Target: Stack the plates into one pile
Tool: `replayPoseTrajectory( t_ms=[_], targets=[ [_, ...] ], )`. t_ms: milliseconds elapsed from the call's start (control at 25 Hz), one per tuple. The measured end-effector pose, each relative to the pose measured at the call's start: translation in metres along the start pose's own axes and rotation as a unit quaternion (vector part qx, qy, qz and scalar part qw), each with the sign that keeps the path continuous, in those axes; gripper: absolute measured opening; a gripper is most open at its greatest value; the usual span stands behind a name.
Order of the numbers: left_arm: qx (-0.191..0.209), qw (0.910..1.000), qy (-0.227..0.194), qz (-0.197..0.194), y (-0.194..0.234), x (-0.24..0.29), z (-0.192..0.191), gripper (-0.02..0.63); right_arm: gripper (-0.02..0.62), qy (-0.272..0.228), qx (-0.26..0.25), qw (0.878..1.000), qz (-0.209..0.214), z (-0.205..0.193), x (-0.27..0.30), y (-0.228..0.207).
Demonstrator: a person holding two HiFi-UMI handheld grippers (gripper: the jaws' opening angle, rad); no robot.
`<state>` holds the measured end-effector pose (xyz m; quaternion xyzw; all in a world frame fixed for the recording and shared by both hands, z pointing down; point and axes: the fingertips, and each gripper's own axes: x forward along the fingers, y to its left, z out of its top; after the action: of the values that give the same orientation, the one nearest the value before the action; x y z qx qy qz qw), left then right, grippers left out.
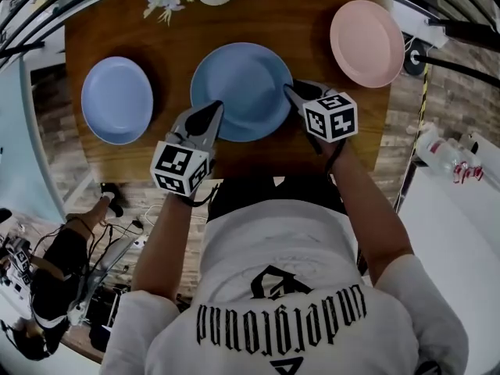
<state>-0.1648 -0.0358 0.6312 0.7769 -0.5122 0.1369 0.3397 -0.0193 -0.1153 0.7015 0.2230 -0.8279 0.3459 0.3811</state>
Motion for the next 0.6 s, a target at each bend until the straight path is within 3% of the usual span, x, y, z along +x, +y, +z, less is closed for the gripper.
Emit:
replayPoseTrajectory(
  t_ms=[200,600],
  targets=[
    [0.013,0.9999,-0.001,0.001,0.0000,-0.0011,0.0008,0.046,0.067,0.010,0.001,1.000,-0.001,-0.0044,0.0038,-0.0004],
    [-0.001,0.9999,-0.005,0.011,0.0055,-0.0094,-0.0028,0.046,0.017,-0.003,0.015,1.000,-0.008,0.0053,0.0085,0.0002]
  ],
)
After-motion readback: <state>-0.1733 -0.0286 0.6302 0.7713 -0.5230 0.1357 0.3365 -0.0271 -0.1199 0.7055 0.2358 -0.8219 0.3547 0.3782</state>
